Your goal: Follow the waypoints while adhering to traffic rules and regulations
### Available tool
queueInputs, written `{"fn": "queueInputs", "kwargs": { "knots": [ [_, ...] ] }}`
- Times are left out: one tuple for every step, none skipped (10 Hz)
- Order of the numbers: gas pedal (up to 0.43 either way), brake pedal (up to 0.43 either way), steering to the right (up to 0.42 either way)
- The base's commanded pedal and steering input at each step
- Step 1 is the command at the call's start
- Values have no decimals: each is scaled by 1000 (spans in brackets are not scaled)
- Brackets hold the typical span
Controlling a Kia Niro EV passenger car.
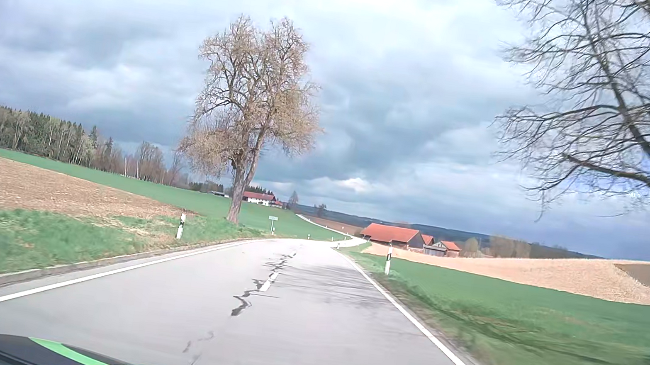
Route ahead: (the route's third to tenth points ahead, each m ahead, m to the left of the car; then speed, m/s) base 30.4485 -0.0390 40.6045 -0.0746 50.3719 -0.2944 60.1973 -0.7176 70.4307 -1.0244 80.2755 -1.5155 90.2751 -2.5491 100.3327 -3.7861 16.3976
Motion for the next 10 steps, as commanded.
{"fn": "queueInputs", "kwargs": {
  "knots": [
    [98, 0, 4],
    [79, 0, 4],
    [79, 0, 4],
    [59, 0, 4],
    [59, 0, 3],
    [59, 0, 2],
    [47, 0, 2],
    [47, 0, 2],
    [47, 0, 1],
    [47, 0, 1]
  ]
}}
